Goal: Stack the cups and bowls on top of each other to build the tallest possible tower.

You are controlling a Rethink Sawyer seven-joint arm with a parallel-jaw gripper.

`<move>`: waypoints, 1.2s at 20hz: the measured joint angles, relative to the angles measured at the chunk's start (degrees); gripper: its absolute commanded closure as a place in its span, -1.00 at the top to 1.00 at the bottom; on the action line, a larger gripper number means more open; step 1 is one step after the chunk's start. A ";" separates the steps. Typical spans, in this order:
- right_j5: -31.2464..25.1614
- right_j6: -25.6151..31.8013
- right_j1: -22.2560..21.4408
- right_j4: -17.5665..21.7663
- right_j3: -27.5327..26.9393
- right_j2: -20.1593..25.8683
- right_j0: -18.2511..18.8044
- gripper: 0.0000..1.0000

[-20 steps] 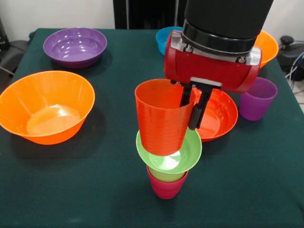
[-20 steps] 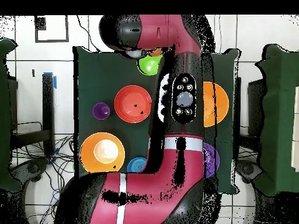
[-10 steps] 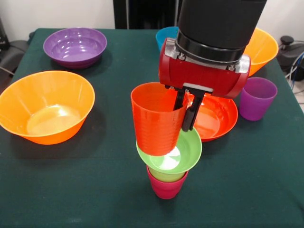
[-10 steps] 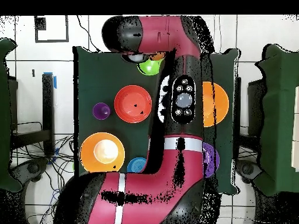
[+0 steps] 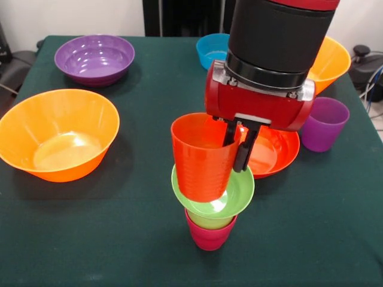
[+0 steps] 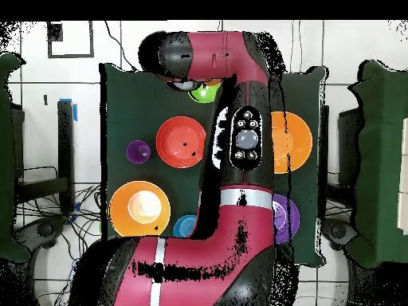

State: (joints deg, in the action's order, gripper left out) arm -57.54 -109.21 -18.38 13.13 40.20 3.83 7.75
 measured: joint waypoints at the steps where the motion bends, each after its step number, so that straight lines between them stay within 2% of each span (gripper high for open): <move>1: 0.18 0.00 0.00 -0.13 0.15 -0.06 -0.06 -1.00; 9: 0.87 0.00 0.08 -2.24 1.36 -0.76 -0.72 -1.00; 24: 1.07 0.00 0.14 -2.68 1.67 -3.31 -1.66 -1.00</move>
State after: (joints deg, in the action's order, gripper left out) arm -56.47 -109.21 -18.24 10.45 41.87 0.52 6.09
